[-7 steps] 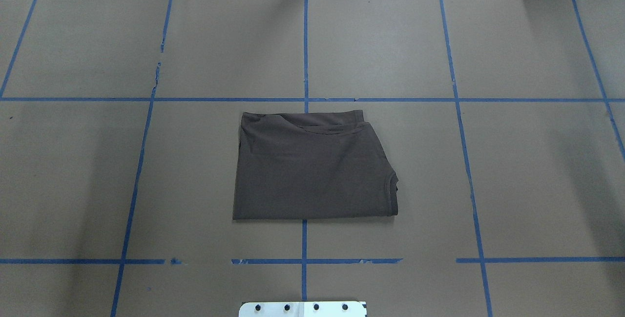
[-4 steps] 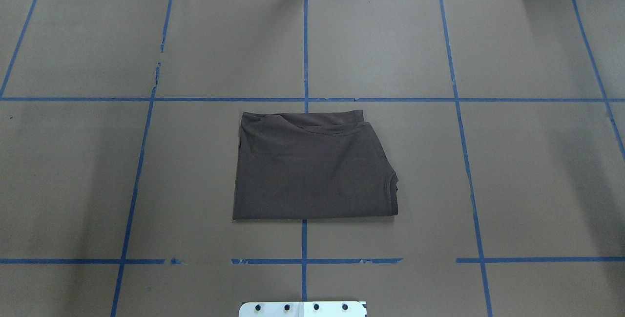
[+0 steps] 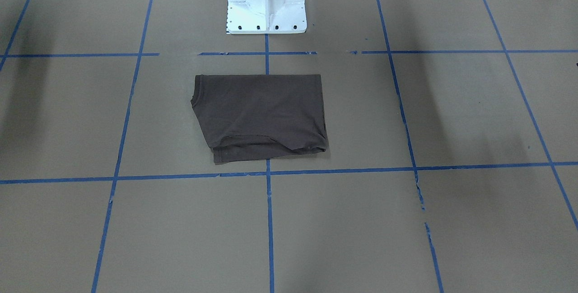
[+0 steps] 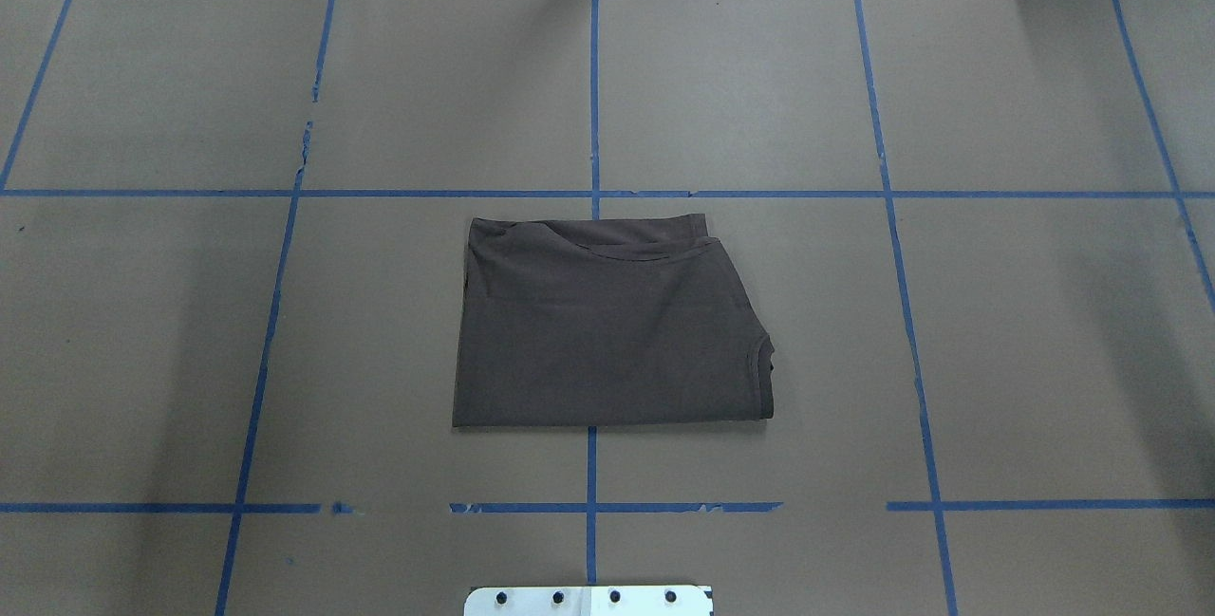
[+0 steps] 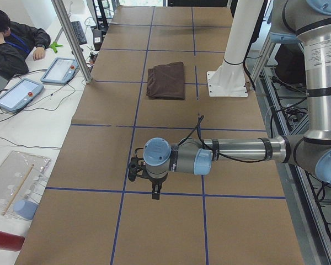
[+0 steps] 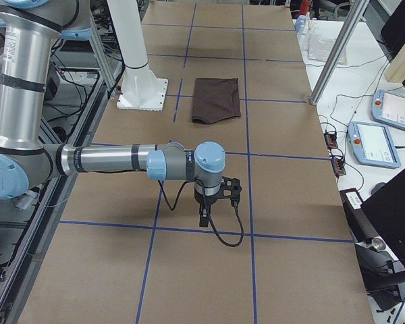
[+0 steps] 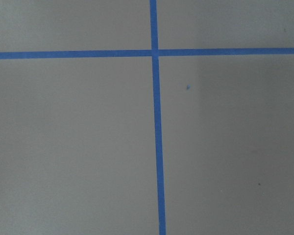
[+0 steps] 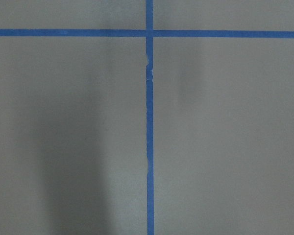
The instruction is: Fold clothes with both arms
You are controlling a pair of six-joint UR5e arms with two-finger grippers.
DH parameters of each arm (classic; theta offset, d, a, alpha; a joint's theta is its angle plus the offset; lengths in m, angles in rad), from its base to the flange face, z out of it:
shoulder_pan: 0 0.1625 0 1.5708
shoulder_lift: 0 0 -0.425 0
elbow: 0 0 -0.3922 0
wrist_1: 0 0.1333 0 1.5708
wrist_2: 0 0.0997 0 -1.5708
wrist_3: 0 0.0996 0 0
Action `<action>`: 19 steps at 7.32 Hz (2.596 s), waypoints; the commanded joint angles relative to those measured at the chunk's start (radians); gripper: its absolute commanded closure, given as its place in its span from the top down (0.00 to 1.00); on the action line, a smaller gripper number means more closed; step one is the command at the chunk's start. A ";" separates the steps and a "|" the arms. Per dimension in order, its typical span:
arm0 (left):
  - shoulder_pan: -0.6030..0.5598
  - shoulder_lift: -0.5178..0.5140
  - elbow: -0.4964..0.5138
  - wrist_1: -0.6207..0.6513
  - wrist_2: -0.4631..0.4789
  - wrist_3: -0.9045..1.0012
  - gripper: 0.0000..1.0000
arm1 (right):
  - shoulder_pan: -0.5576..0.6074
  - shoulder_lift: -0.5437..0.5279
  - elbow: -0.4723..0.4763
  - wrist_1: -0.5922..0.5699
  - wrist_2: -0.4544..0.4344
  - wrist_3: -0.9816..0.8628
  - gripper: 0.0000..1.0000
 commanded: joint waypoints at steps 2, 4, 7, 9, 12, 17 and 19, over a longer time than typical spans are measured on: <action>-0.027 0.000 -0.021 -0.001 0.056 0.009 1.00 | 0.000 0.002 -0.001 0.000 0.000 0.000 1.00; -0.029 -0.010 -0.043 -0.001 0.067 0.000 1.00 | 0.000 0.004 0.001 0.000 0.000 0.000 1.00; -0.027 -0.019 -0.032 0.002 0.112 -0.003 1.00 | 0.000 0.005 0.001 0.000 0.000 0.000 1.00; -0.027 -0.019 -0.026 0.000 0.107 -0.003 1.00 | -0.002 0.005 0.001 0.000 0.000 0.000 1.00; -0.027 -0.007 -0.024 0.002 0.105 -0.001 1.00 | 0.000 0.005 -0.001 0.000 0.000 0.000 1.00; -0.027 -0.006 -0.024 0.002 0.105 -0.001 1.00 | 0.000 0.004 -0.007 0.000 0.000 0.000 1.00; -0.027 -0.006 -0.023 0.002 0.104 -0.001 1.00 | 0.000 0.002 -0.009 0.000 0.000 0.000 1.00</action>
